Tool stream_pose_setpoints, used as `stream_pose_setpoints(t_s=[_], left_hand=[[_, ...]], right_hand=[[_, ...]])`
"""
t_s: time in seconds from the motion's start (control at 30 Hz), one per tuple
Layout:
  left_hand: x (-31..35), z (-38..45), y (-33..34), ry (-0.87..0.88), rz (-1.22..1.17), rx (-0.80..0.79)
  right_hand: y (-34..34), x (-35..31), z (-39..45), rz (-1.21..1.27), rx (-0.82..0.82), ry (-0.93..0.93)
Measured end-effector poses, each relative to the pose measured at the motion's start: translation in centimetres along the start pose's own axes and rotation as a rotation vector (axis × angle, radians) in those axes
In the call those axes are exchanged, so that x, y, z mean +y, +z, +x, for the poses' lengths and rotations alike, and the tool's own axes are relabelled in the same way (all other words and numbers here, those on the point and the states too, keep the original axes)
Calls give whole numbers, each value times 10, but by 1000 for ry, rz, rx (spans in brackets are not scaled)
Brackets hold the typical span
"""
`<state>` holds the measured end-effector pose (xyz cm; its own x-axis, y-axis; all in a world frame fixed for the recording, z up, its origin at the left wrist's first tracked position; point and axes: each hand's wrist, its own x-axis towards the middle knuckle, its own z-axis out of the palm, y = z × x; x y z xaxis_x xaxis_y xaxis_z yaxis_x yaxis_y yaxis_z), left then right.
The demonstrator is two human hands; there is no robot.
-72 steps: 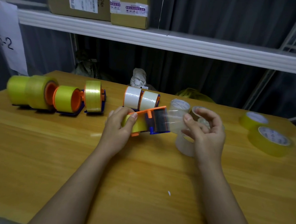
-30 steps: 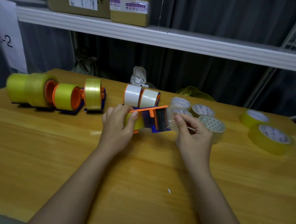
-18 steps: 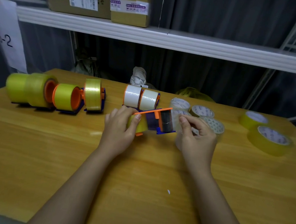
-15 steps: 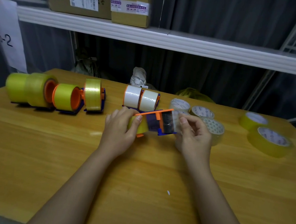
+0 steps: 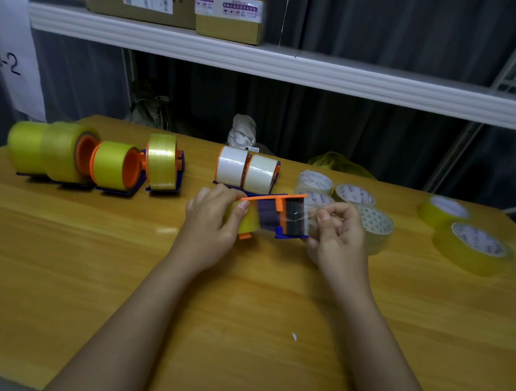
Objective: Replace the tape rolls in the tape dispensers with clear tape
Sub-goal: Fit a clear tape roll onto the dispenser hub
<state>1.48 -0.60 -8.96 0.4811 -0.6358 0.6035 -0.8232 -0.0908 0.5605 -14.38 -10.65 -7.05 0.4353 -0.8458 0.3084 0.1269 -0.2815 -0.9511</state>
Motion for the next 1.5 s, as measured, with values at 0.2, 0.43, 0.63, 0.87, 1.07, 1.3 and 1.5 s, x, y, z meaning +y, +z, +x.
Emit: stream_pose_setpoints(t_s=[0.2, 0.43, 0.63, 0.87, 1.07, 1.3, 1.5], left_hand=[[-2, 0, -1, 22, -14, -63], [-3, 0, 2, -14, -20, -65], [-7, 0, 4, -54, -114, 34], [-6, 2, 3, -109, -224, 86], [-8, 3, 6, -181, -306, 82], [-9, 4, 12, -207, -429, 131], [-4, 3, 15, -263, -522, 140]], right_hand=[[-4, -4, -1, 42, -31, -10], [-1, -2, -1, 31, 38, -78], [-5, -6, 1, -112, 117, -313], [-2, -16, -2, 47, 89, -225], [-2, -15, -1, 99, 49, -157], [3, -14, -2, 262, -63, -59], [8, -15, -5, 291, -100, -55]])
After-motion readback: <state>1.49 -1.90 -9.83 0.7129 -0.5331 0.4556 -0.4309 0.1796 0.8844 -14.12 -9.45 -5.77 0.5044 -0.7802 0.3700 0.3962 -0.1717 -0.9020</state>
